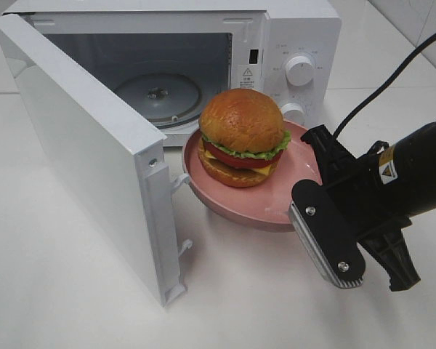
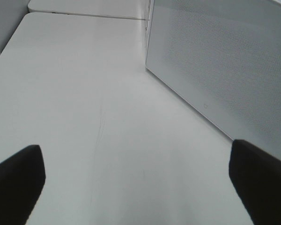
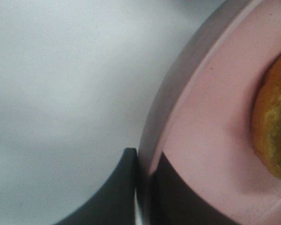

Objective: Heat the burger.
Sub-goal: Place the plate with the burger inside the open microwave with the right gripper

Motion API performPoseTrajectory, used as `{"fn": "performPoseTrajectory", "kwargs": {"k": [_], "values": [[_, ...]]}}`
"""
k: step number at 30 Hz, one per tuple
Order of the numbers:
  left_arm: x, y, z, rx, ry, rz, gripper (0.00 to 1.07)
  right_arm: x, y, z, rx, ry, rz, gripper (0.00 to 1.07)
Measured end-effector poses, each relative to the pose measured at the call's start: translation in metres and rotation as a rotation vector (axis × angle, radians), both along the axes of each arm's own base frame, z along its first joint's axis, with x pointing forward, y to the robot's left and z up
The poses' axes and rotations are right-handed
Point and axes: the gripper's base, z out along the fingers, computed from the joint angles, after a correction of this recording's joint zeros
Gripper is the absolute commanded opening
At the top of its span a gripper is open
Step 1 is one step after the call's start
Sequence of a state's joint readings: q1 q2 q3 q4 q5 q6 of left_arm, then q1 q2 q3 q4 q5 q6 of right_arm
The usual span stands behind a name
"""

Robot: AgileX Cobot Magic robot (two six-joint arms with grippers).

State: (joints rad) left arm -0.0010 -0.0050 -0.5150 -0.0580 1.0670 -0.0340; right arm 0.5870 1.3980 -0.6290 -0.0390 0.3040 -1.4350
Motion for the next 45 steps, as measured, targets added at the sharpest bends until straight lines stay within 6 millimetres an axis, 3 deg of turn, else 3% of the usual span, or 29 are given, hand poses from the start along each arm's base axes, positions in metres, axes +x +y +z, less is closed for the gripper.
{"fn": "performPoseTrajectory", "kwargs": {"k": [12,19,25,45], "values": [[0.000,0.000,0.000,0.000,0.000,0.000,1.00,0.000,0.001,0.001,-0.018,-0.018,0.154,0.00],[0.000,0.000,0.000,0.000,0.000,0.000,1.00,0.003,0.001,0.004,-0.033,-0.021,0.150,0.00],[0.000,0.000,0.000,0.000,0.000,0.000,1.00,0.018,0.010,0.019,-0.014,-0.063,0.149,0.00],[0.000,0.000,0.000,0.000,0.000,0.000,1.00,0.054,0.034,0.018,-0.031,-0.028,0.153,0.00]]}}
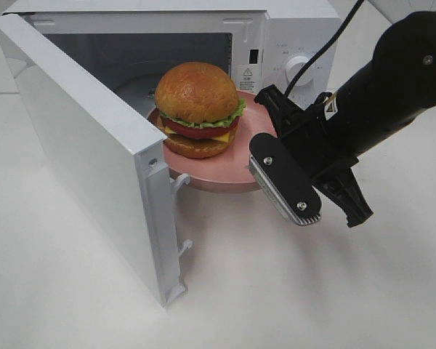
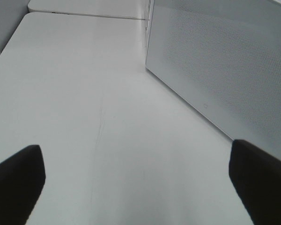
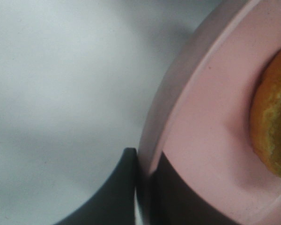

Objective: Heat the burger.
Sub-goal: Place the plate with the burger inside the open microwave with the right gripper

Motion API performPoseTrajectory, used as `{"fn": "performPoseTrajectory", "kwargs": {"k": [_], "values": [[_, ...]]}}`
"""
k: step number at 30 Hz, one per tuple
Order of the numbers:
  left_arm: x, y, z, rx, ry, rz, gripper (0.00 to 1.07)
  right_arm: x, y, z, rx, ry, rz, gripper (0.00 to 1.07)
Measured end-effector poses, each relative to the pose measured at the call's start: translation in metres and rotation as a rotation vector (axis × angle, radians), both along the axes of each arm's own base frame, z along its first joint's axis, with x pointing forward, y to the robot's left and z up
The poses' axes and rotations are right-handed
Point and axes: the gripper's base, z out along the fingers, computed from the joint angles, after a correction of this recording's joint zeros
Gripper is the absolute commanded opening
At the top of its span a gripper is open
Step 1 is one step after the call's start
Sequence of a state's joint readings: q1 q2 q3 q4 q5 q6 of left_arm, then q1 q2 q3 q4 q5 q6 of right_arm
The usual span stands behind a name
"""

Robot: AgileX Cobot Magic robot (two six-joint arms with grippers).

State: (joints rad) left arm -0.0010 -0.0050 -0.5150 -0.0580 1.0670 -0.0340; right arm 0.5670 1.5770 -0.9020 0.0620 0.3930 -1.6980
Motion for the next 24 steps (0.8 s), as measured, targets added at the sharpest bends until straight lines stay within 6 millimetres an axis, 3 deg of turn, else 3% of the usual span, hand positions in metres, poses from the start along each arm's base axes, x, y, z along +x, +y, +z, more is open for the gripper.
{"fn": "performPoseTrajectory", "kwargs": {"k": [24], "values": [[0.000,0.000,0.000,0.000,0.000,0.000,1.00,0.039,0.026,-0.006,-0.031,0.037,0.013,0.00]]}}
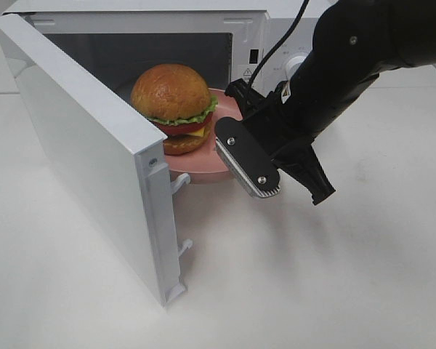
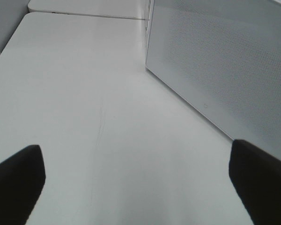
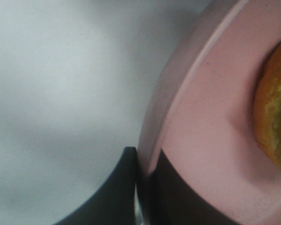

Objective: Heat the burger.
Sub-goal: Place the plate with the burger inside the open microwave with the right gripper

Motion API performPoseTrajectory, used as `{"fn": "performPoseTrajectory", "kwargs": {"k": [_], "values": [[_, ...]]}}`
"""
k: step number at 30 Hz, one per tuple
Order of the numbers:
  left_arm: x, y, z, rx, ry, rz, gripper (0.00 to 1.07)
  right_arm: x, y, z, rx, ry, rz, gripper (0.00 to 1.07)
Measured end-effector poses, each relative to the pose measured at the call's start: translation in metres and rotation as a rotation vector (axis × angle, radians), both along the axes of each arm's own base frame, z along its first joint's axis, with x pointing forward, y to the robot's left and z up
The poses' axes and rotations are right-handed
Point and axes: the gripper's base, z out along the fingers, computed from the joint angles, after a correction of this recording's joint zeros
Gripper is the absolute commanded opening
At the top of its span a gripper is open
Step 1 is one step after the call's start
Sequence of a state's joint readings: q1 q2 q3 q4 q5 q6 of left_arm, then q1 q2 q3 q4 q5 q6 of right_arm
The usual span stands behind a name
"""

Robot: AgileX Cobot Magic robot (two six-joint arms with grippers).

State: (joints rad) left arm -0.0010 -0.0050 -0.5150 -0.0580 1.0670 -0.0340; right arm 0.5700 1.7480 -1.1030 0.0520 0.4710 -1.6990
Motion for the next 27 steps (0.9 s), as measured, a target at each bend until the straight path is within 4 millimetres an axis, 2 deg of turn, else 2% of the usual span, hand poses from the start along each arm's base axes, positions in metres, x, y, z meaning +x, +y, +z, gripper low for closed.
{"fn": "performPoseTrajectory", "kwargs": {"k": [9,20,24,27], "values": [[0.000,0.000,0.000,0.000,0.000,0.000,1.00,0.009,0.009,-0.003,-0.006,-0.001,0.002,0.00],[0.000,0.000,0.000,0.000,0.000,0.000,1.00,0.029,0.022,-0.004,0.012,-0.020,-0.014,0.00],[0.000,0.000,0.000,0.000,0.000,0.000,1.00,0.040,0.033,-0.004,0.036,-0.030,-0.035,0.00],[0.000,0.000,0.000,0.000,0.000,0.000,1.00,0.042,0.034,-0.004,0.038,-0.032,-0.036,0.00]]}}
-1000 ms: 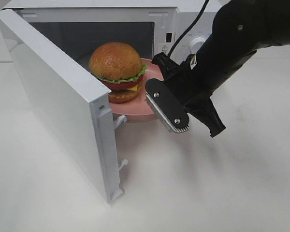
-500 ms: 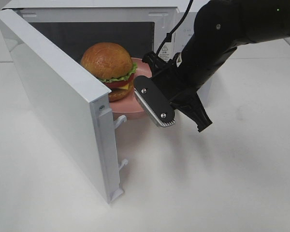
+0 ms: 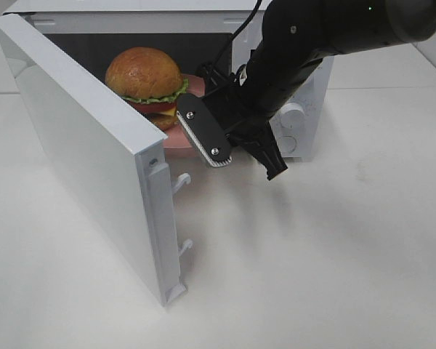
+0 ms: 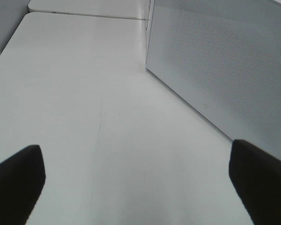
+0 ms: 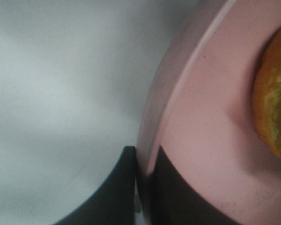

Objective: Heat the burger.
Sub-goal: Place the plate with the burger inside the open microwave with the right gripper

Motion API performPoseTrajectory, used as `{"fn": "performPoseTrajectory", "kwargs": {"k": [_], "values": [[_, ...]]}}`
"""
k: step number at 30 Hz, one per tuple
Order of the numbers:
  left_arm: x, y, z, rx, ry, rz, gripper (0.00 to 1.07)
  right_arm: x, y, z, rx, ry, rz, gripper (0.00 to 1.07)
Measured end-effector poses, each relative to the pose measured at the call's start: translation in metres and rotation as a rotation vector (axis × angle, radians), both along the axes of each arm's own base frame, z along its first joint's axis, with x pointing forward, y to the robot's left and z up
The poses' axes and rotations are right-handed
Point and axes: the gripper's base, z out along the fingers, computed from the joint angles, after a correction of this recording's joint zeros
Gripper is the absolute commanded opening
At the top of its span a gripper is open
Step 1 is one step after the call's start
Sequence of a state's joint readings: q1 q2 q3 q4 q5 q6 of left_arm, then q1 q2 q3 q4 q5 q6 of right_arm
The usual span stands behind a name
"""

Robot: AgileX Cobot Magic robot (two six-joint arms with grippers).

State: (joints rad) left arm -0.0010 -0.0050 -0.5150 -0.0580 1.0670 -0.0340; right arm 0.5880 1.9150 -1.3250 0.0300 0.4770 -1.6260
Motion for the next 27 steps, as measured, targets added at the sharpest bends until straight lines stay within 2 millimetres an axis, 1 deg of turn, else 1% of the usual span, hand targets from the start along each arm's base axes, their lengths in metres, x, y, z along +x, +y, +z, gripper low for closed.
{"fn": "performPoseTrajectory", "kwargs": {"k": [2,15,21,27], "values": [[0.000,0.000,0.000,0.000,0.000,0.000,1.00,0.006,0.004,-0.002,0.005,-0.004,-0.006,0.00],[0.000,0.000,0.000,0.000,0.000,0.000,1.00,0.028,0.018,-0.006,0.041,-0.021,-0.048,0.00],[0.000,0.000,0.000,0.000,0.000,0.000,1.00,0.038,0.022,-0.014,0.026,-0.026,-0.050,0.00],[0.000,0.000,0.000,0.000,0.000,0.000,1.00,0.052,0.028,-0.016,0.054,-0.017,-0.113,0.00]]}}
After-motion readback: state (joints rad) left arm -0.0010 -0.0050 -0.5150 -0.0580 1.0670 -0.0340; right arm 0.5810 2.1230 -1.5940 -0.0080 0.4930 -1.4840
